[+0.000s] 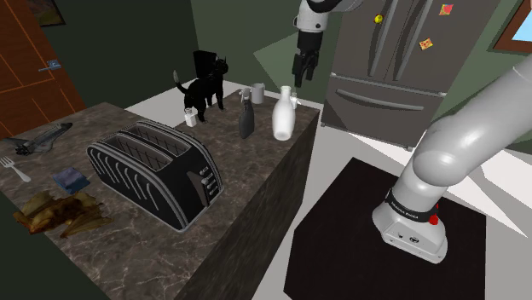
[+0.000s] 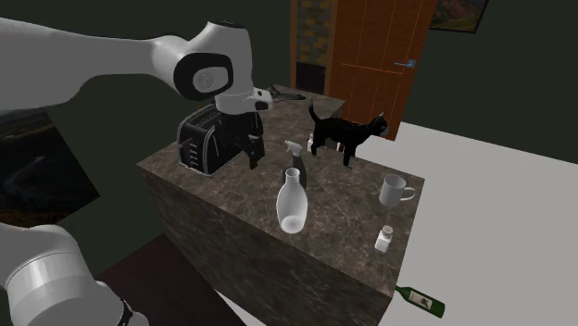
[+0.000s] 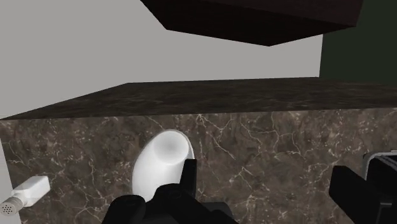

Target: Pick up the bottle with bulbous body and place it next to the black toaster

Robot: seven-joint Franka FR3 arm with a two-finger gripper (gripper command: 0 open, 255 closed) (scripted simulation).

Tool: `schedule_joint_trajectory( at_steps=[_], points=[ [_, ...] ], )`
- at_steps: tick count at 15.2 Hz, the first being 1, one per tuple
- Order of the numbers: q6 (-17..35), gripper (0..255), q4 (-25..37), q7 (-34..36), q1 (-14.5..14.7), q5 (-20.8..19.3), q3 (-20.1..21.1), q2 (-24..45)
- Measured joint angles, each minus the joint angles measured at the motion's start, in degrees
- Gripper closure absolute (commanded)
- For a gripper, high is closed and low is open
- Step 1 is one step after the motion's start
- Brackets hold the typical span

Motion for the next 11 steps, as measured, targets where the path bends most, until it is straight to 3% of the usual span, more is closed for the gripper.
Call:
schedule_joint_trajectory(
  at_steps=[11],
  points=[
    [5.68,0,16.95,-4.94,-2.05,-0.60,-2.87,22.61]
  ],
)
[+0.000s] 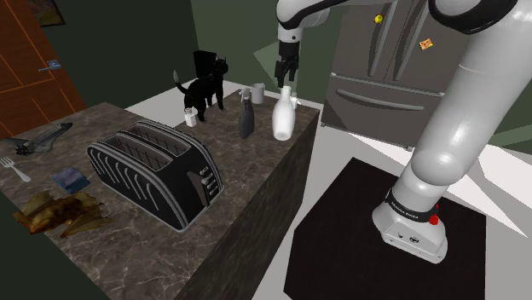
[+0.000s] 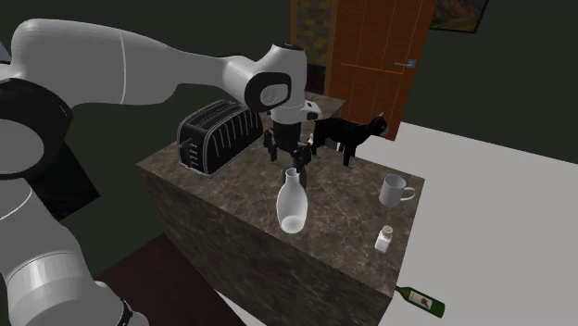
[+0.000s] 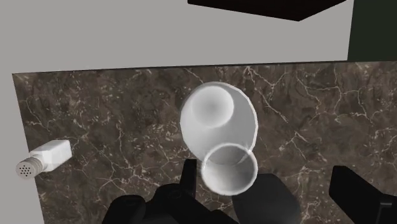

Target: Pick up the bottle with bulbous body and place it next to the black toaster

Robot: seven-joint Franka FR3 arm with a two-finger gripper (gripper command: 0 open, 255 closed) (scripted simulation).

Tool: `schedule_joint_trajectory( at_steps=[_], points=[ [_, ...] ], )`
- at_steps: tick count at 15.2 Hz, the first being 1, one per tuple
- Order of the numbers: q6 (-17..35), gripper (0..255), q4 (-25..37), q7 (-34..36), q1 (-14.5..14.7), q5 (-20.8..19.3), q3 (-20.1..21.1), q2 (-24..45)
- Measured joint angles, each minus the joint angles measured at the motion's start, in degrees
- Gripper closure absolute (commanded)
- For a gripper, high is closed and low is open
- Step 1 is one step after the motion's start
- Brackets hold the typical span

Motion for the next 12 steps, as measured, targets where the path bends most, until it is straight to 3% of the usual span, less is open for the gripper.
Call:
schedule_joint_trajectory(
  at_steps=[4,12],
  points=[
    [1.26,0,3.76,-1.16,-0.64,0.20,-0.49,4.99],
    [5.60,0,0.83,-1.31,-0.63,0.37,-0.45,6.41]
  ],
)
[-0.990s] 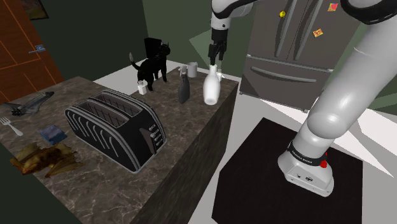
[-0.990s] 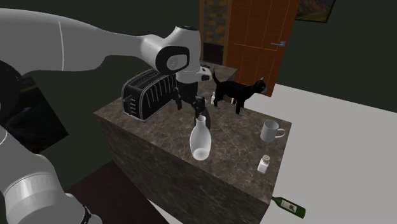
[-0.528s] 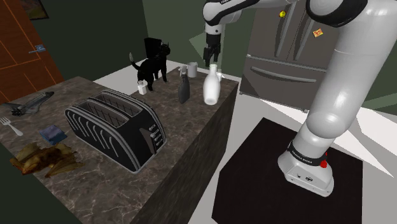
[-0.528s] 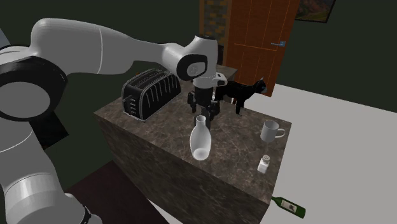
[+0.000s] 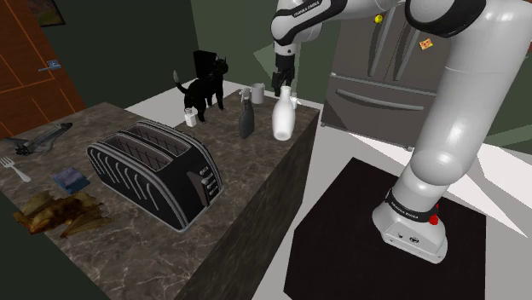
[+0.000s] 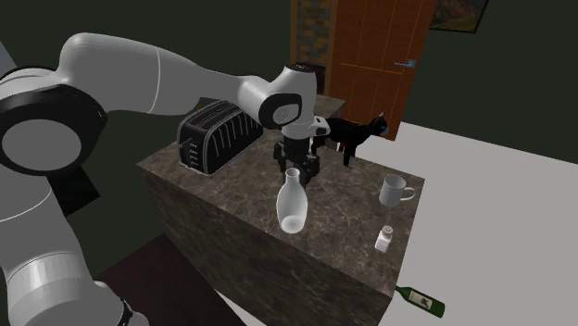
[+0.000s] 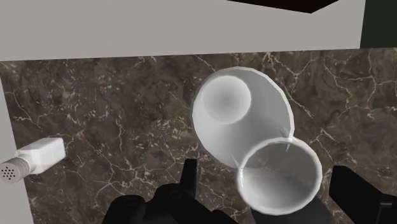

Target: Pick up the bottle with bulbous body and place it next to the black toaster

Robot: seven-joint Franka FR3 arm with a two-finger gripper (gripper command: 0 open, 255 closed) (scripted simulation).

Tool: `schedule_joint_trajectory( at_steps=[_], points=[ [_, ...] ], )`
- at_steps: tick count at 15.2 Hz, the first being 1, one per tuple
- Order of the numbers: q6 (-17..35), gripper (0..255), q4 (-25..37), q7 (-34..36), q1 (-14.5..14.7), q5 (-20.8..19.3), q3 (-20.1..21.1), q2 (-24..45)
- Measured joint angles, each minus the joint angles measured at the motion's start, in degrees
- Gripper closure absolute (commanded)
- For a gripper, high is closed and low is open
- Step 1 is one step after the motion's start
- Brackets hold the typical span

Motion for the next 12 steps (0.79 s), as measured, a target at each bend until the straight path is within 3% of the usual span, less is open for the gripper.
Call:
schedule_joint_trajectory(
  at_steps=[4,5,12],
  points=[
    [0.13,0,-0.09,0.00,0.00,0.00,0.00,0.02],
    [0.13,255,-0.09,0.00,0.00,0.00,0.00,0.02],
    [0.12,255,-0.11,0.00,0.00,0.00,0.00,0.02]
  ],
)
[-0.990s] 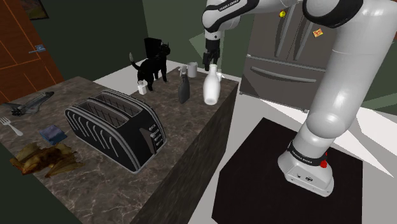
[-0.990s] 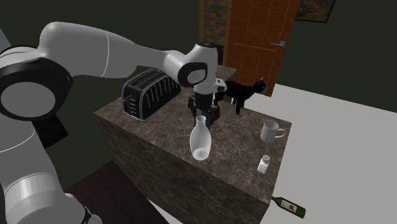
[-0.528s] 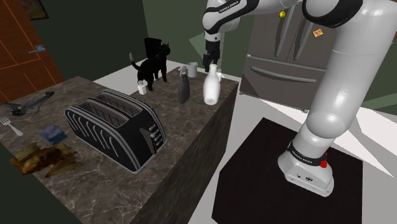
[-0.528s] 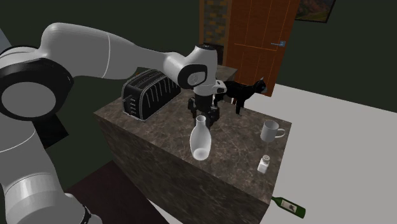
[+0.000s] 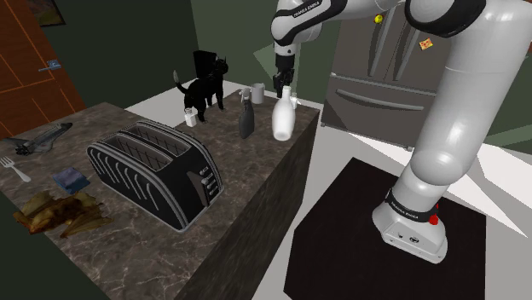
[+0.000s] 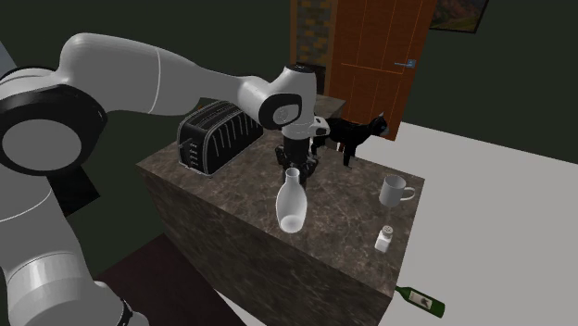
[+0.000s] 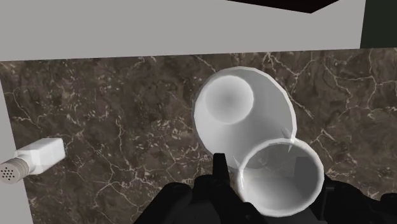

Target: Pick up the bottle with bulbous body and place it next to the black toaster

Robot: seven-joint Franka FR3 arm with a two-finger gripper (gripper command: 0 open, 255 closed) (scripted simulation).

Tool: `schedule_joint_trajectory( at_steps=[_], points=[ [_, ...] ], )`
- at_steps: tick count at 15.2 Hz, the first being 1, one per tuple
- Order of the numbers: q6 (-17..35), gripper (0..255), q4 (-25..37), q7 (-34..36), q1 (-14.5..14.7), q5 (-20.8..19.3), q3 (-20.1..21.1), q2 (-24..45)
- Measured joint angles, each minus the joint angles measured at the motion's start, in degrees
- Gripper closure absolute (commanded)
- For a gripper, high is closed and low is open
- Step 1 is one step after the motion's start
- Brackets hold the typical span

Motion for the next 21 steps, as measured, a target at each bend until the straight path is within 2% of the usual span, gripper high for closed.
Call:
schedule_joint_trajectory(
  at_steps=[5,21],
  points=[
    [-0.80,255,0.59,0.02,0.00,-0.04,-0.01,-0.21],
    [-12.37,255,10.28,0.43,0.02,-0.35,-0.06,-2.14]
  ],
)
